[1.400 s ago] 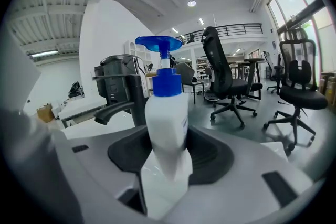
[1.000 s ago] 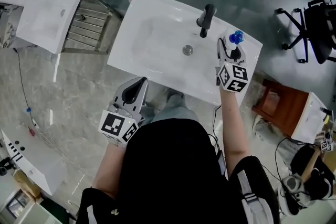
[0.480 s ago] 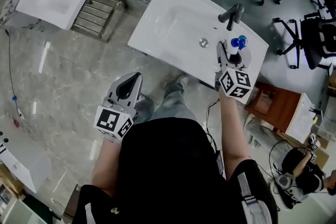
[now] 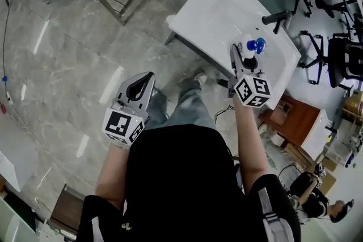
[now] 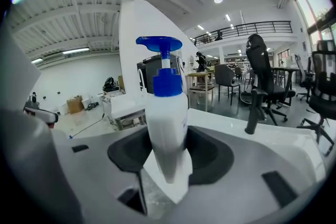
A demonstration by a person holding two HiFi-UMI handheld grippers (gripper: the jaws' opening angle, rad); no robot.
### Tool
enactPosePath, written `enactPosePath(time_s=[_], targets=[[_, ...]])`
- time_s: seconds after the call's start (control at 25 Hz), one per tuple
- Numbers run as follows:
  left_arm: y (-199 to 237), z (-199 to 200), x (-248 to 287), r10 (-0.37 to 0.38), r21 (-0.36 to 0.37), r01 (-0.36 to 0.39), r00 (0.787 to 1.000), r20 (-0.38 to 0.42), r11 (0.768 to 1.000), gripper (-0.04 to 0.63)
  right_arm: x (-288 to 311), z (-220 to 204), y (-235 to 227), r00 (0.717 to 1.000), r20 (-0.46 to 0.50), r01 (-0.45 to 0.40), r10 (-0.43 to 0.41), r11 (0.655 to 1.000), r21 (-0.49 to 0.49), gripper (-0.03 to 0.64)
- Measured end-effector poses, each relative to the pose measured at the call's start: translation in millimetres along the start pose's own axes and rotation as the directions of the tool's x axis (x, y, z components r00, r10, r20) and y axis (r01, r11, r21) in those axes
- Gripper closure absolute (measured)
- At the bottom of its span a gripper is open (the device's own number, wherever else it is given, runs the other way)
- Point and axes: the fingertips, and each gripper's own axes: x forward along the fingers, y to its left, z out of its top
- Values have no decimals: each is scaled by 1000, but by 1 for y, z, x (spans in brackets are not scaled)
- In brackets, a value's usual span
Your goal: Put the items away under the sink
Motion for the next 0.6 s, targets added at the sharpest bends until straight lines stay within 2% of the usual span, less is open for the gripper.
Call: enactPosePath(time_s=[0.12, 0.32, 0.6], targets=[[17, -13, -13, 47, -32, -46, 999, 8, 998, 572, 10, -8, 28, 998, -22, -60, 60, 998, 1, 411], [41, -43, -31, 138, -95, -136, 990, 16, 986, 572, 31, -17, 77, 983, -49, -179, 176, 981, -69, 411], [53, -79, -43, 240, -138, -235, 971, 16, 962, 572, 57, -34, 148, 921, -93, -387, 378, 914, -117, 411]])
